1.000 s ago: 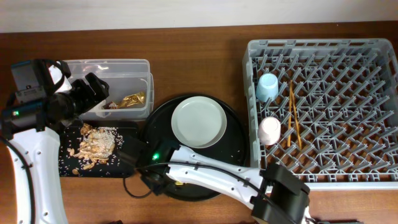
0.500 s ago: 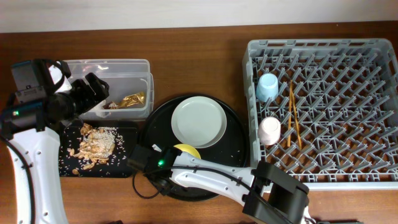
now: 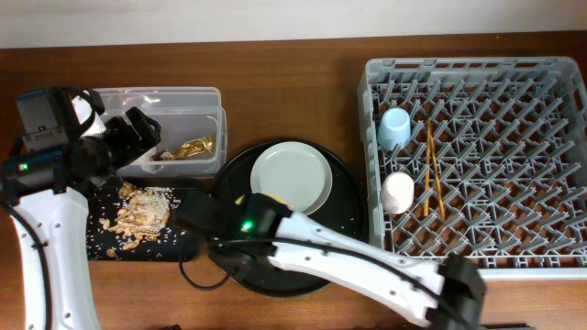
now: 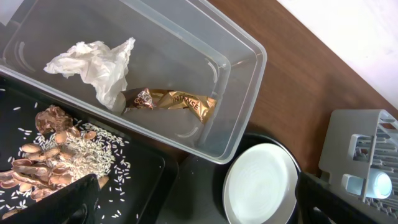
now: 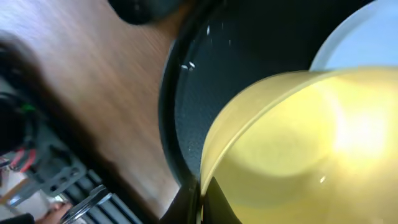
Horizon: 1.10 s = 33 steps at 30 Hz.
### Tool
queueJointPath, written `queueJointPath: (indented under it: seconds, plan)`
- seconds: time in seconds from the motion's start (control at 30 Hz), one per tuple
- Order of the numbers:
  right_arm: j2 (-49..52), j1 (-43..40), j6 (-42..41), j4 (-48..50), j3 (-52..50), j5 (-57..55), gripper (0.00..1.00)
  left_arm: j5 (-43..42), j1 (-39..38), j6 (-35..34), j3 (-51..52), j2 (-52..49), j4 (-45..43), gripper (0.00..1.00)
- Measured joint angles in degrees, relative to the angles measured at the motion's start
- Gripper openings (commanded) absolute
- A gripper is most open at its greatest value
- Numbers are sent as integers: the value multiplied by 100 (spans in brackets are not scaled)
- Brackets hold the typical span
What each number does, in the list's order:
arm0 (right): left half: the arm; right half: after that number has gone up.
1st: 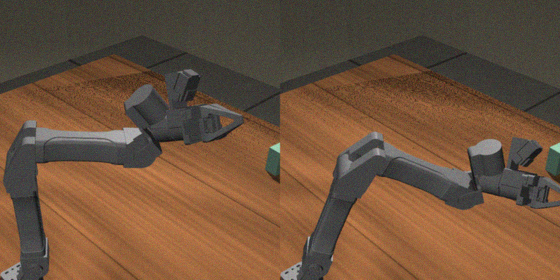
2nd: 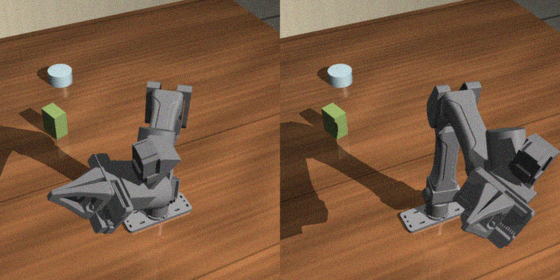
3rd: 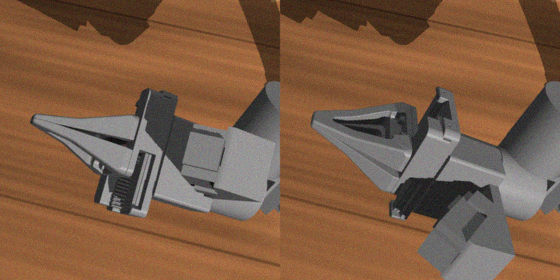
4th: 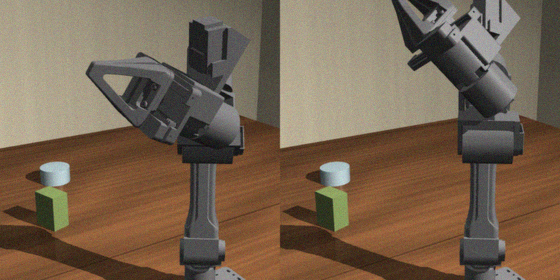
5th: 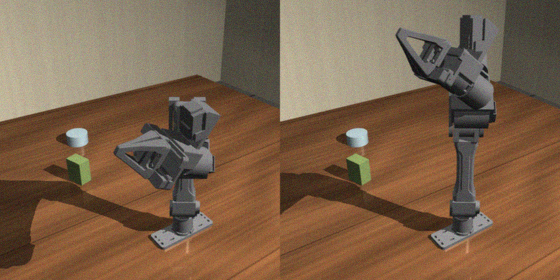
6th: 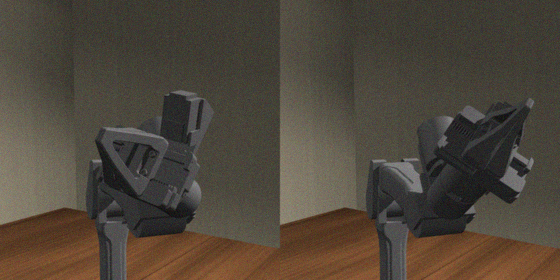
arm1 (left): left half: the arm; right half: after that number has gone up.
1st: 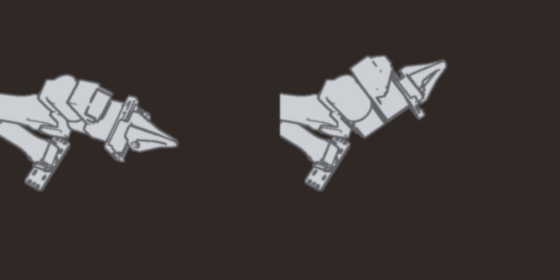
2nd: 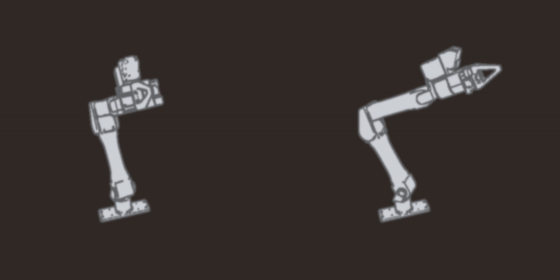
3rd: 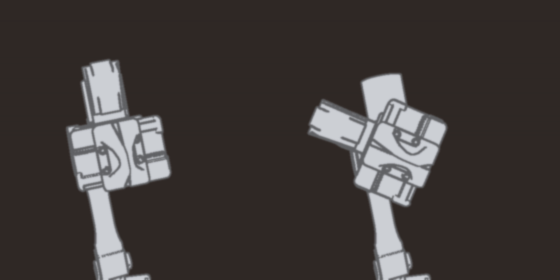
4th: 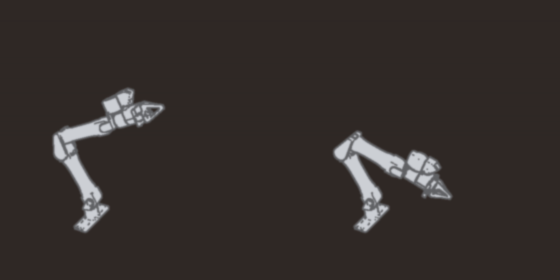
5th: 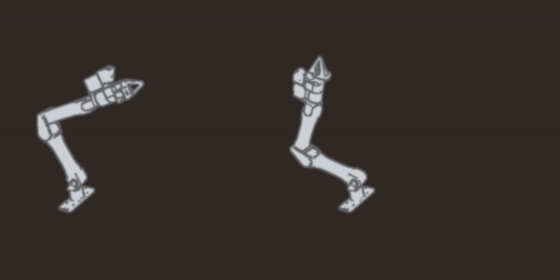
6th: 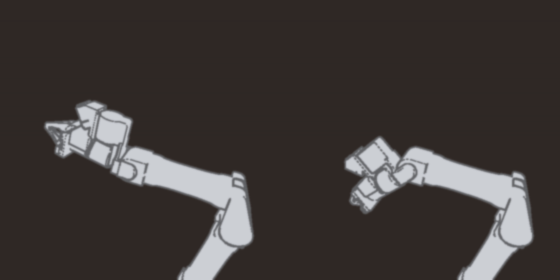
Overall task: Sort waste into correct bins and load items into the dishwasher rack
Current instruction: 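Reach right gripper to the yellow bowl and grasp its rim, then carry the yellow bowl with the right gripper to the rack's back corner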
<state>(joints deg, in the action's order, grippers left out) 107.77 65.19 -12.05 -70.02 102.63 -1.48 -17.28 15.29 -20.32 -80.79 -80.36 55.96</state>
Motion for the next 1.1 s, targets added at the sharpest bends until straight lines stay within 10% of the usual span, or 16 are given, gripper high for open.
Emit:
queueJointPath:
  seconds: [0.2, 0.57, 0.77, 1.1]
  plan:
    - [-1685, -1298, 466, -197, 59, 393, 4, 0, 0, 0, 0, -2, -2, 99]
    - [-2708, -6916, 1384, 175, 85, 3532, 4, 0, 7, 0, 2, 0, 2, 99]
    - [-1622, -8515, 1843, 706, 118, 5722, 4, 0, 7, 0, 2, -2, 2, 99]
    - [1281, -8815, 3536, 1296, 118, 8548, 4, 0, 7, 0, 2, 0, -2, 99]
